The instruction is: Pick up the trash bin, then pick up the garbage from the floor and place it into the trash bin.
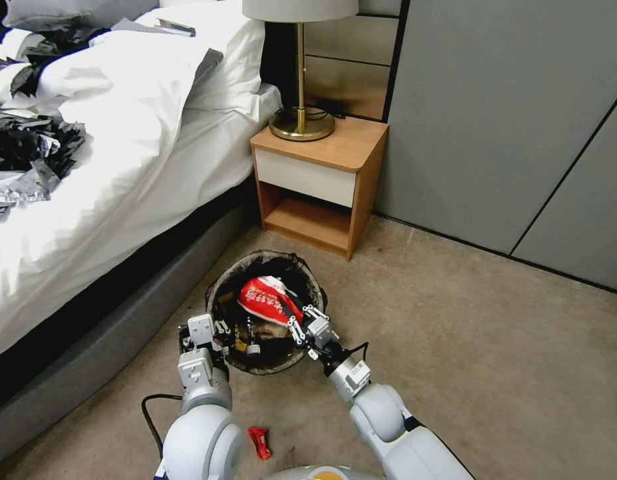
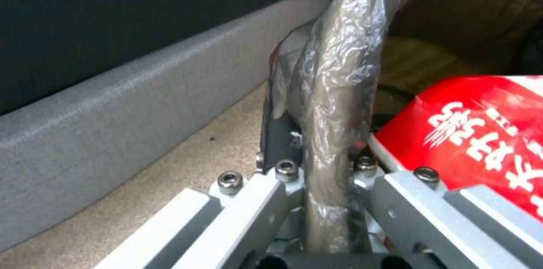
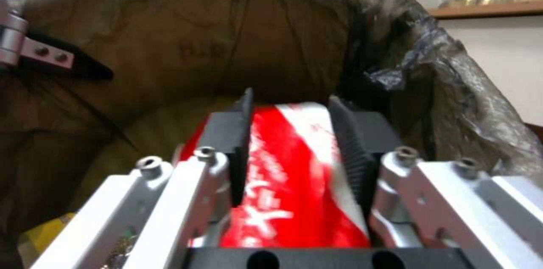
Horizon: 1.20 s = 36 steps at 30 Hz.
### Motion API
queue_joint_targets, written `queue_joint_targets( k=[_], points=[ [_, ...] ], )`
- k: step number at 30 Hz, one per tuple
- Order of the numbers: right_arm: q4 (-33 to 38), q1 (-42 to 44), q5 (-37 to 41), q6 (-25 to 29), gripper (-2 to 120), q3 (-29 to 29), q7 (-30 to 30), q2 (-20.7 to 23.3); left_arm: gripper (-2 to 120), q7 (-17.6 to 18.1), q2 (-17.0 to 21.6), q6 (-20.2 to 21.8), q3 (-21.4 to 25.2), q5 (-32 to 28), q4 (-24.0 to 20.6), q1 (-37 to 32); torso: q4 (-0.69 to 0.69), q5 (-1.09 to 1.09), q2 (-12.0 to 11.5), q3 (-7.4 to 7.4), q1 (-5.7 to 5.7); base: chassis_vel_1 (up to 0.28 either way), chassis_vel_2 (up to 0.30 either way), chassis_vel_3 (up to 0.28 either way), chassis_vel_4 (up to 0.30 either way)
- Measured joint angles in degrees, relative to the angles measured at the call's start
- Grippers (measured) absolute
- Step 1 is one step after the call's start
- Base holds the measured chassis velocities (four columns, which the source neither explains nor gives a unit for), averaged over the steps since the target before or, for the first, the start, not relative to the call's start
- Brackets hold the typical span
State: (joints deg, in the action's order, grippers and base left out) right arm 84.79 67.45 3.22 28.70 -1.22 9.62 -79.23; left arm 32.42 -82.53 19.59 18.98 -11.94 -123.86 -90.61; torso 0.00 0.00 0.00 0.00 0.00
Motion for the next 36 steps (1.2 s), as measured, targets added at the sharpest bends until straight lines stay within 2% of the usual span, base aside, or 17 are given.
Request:
queue_joint_targets(
  k=[1,3,5,7,9,11,13,14,17,23,25,26,28,36],
  points=[
    [0.1,0.1,-0.1,0.0,41,-0.1,0.0,0.0,0,0.0,0.0,0.0,0.0,0.0,0.0,0.0,0.00,0.00,0.0,0.00,0.00,0.000,0.000,0.000,0.000],
    [0.2,0.1,-0.1,0.0,42,-0.1,0.0,0.0,0,0.0,0.0,0.0,0.0,0.0,0.0,0.1,0.00,0.00,0.0,0.00,0.00,0.000,0.000,0.000,0.000],
    [0.7,0.3,-0.2,0.0,55,-0.4,0.0,0.0,0,0.0,0.0,0.0,0.0,-0.1,0.0,0.2,0.00,0.00,0.0,0.00,0.00,0.000,0.000,0.000,0.000],
    [0.9,0.4,-0.2,-0.1,59,-0.5,0.0,0.0,0,0.0,0.0,0.0,0.0,-0.1,0.0,0.3,0.00,0.00,0.0,0.00,0.00,0.000,0.000,0.000,0.000],
    [1.4,0.5,-0.2,-0.1,71,-0.6,-0.1,0.1,0,0.0,-0.1,0.1,0.0,-0.1,0.0,0.4,0.00,0.00,0.0,0.00,0.00,0.000,0.000,0.000,0.000],
    [1.5,0.5,-0.2,-0.2,72,-0.7,-0.1,0.1,0,0.0,-0.1,0.1,-0.1,-0.1,0.0,0.4,0.00,0.00,0.0,0.00,0.00,0.000,0.000,0.000,0.000],
    [2.0,0.5,-0.2,-0.2,86,-0.8,-0.1,0.2,0,0.0,-0.1,0.1,-0.1,-0.1,0.0,0.4,0.00,0.00,0.0,0.00,0.00,0.000,0.000,0.000,0.000],
    [2.0,0.5,-0.2,-0.2,86,-0.8,-0.1,0.2,0,0.0,-0.1,0.1,-0.1,-0.1,0.0,0.4,0.00,0.00,0.0,0.00,0.00,0.000,0.000,0.000,0.000],
    [3.8,0.7,-0.2,-0.3,97,-1.1,-0.4,0.4,0,0.0,-0.1,0.1,0.0,-0.1,0.4,0.4,0.00,0.00,0.0,0.00,0.00,0.000,0.000,0.000,0.000],
    [9.9,1.7,-0.8,-0.4,100,-1.1,-2.1,0.7,0,0.0,-0.1,0.1,0.1,-0.1,1.0,0.7,0.00,0.00,0.0,0.00,0.00,0.000,0.000,0.000,0.000],
    [16.2,2.9,-1.4,-0.7,100,0.0,-3.3,1.0,0,0.0,0.0,0.1,0.2,-0.1,1.5,0.8,0.00,0.00,0.0,0.00,0.00,0.000,0.000,0.000,0.000],
    [16.2,2.9,-1.4,-0.7,100,0.0,-3.3,1.0,0,0.0,0.0,0.1,0.2,-0.1,1.5,0.8,0.00,0.00,0.0,0.00,0.00,0.000,0.000,0.000,0.000],
    [22.2,4.8,-2.4,-1.2,100,2.2,-5.2,1.0,0,0.0,0.1,0.1,0.3,-0.1,1.8,0.9,0.00,0.00,0.0,0.00,0.00,0.000,0.000,0.000,0.000],
    [31.5,12.1,-4.0,-1.7,100,8.8,-13.0,0.1,0,0.0,0.9,0.1,0.8,-0.9,1.8,1.1,-0.01,0.00,0.0,0.00,0.00,0.000,0.000,0.000,0.000]
  ],
)
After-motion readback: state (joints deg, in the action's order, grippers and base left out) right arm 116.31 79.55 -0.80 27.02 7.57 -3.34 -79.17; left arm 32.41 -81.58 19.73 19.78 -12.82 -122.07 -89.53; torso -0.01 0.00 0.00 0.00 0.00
